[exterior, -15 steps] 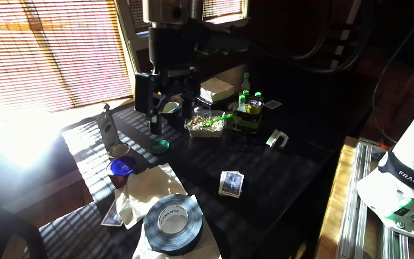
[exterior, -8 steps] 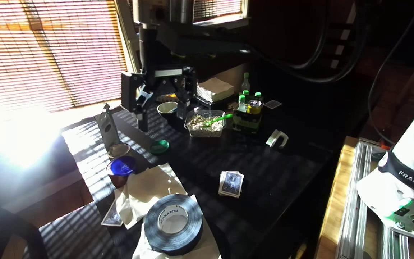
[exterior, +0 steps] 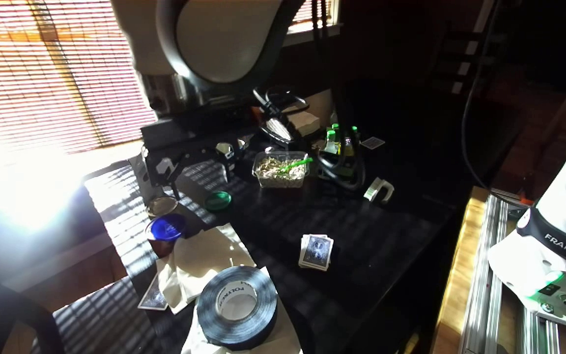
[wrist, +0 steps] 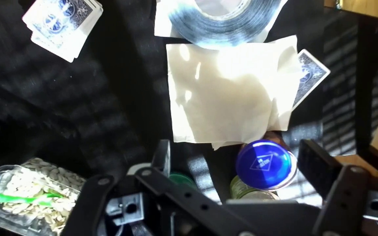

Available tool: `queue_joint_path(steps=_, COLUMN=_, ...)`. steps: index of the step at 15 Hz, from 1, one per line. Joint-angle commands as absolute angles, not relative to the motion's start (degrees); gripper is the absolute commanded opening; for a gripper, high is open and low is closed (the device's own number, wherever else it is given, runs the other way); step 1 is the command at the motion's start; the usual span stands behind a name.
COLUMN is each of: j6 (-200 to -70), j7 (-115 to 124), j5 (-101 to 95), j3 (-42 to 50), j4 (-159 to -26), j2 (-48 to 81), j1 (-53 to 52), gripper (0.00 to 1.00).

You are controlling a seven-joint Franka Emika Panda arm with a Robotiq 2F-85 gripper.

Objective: Put the paper towel on the piles of paper towels

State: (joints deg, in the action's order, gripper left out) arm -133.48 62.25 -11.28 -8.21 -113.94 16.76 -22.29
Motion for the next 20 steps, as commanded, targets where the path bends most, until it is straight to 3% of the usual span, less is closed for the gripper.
queue_joint_path(steps=1, j6=-121.4, j7=75.2, j5=-15.0, j3=-7.2, j4=-99.7, j2=28.4, j1=-27.9, gripper=1.0)
queue_joint_path(steps=5, j6=-108.8, j7=69.9, j5=-7.5, j3=-10.5, j4=-87.9, j2=37.1, j1=-28.2, gripper=1.0)
queue_joint_path(steps=6, j6=-114.7, j7=72.3, j5=-10.3, j3=-9.3, j4=-95.9, j2=32.3, j1=-28.9, gripper=1.0)
queue_joint_path(steps=11, j6=-111.1, j7=70.4, j5=-12.0, j3=-8.0, j4=-88.0, j2=38.3, j1=-30.0, gripper=1.0)
queue_joint_path(steps=20, j6=-118.4, j7=60.9, j5=-14.7, j3=-4.8, j4=-77.4, j2=50.2, j1=-29.4, gripper=1.0)
